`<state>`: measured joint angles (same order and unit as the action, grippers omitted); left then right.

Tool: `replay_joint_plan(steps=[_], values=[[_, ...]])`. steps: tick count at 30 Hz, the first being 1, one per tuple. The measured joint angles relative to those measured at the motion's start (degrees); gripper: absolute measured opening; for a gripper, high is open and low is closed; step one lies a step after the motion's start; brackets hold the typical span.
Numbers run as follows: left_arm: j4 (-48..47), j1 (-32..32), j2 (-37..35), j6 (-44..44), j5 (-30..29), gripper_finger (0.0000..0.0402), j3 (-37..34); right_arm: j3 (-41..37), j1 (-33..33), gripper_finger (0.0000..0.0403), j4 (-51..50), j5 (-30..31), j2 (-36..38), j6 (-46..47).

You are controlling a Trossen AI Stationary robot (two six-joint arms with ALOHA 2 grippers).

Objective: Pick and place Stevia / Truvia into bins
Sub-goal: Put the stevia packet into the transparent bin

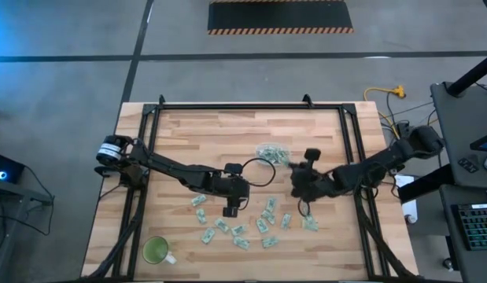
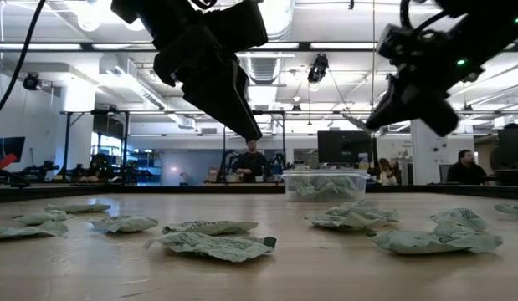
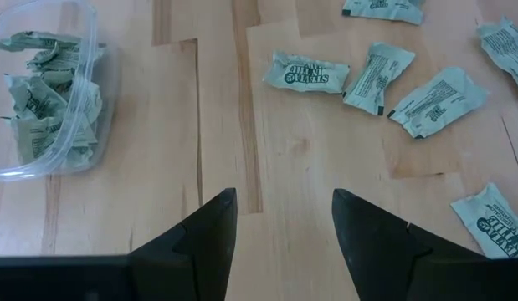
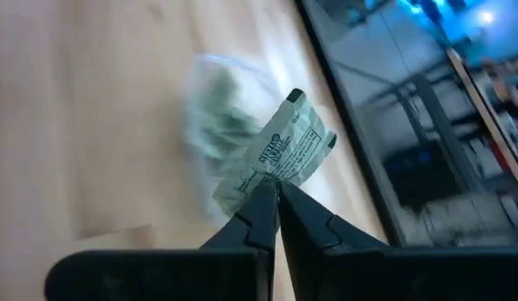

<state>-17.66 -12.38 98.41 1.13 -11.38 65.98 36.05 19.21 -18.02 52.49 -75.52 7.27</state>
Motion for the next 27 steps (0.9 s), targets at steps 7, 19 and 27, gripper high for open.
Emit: replay_joint_plan(steps=[7, 19, 27], values=[[0.5, 0.0, 0.0, 0.0, 0.0, 0.0180, 0.0, 0.0, -12.2, 0.0008, 2.2, -4.3, 0.4, -1.5], [0.5, 0.0, 0.0, -0.3, 0.0, 0.0180, 0.0, 0.0, -23.9, 0.0009, 11.1, -21.6, -5.3, -7.0], [0.5, 0.0, 0.0, -0.3, 0.0, 0.0180, 0.0, 0.0, -24.2, 0.0032, 11.0, -24.7, -6.0, -7.7]])
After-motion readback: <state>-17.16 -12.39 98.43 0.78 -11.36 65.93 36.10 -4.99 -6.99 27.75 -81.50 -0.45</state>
